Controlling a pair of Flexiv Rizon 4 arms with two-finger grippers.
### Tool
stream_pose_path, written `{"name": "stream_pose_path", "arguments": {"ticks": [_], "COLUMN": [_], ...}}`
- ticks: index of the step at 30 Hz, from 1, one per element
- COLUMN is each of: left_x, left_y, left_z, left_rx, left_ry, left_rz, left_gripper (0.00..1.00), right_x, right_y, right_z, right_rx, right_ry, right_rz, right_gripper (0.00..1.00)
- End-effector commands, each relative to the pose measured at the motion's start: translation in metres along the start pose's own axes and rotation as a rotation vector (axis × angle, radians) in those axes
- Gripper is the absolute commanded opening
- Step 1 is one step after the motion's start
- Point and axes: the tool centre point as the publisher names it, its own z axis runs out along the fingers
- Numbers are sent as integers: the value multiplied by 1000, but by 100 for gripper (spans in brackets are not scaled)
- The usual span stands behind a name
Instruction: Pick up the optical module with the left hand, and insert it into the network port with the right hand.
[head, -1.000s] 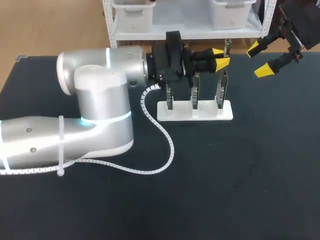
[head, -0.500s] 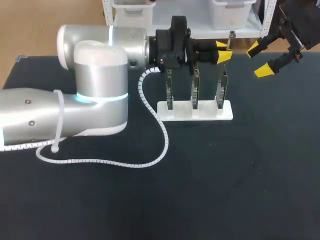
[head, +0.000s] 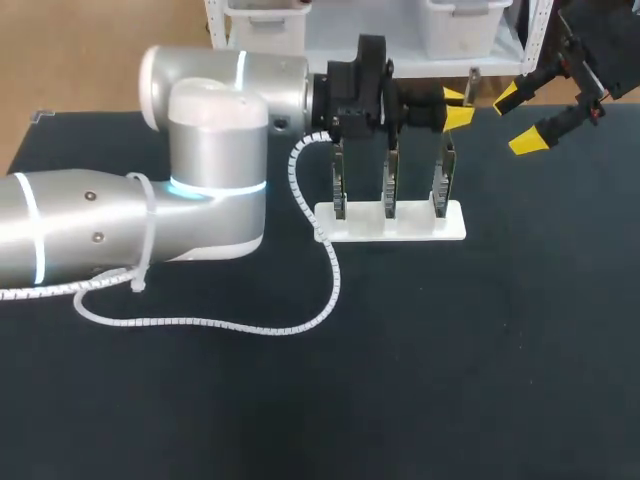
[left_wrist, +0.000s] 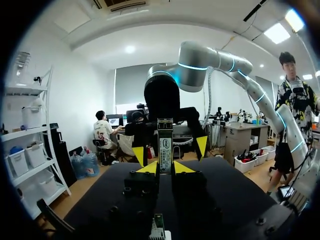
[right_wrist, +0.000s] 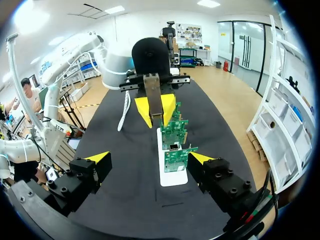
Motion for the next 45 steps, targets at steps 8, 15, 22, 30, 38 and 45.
{"name": "stream_pose_path", "arguments": {"ticks": [8, 15, 22, 30, 38, 45], "left_x": [5, 6, 7, 8, 8, 8], "left_y": [3, 7, 1, -2, -2, -2], "left_z": [5, 5, 4, 2, 2, 2], "left_rx": [11, -15, -35, -51, -51, -51], "left_ry": [8, -29, -29, -31, -31, -31], "left_rz": [-3, 25, 23, 32, 32, 32], "left_gripper": [0, 0, 0, 0, 0, 0], "right_x": [0, 0, 0, 0, 0, 0], "right_y": [1, 1, 1, 1, 1, 1], "right_z": [0, 0, 0, 0, 0, 0], "right_rx": [4, 4, 4, 4, 4, 4], "right_ry": [1, 1, 1, 1, 1, 1], "right_rz": [0, 0, 0, 0, 0, 0], "right_gripper": [100, 100, 100, 100, 100, 100]}}
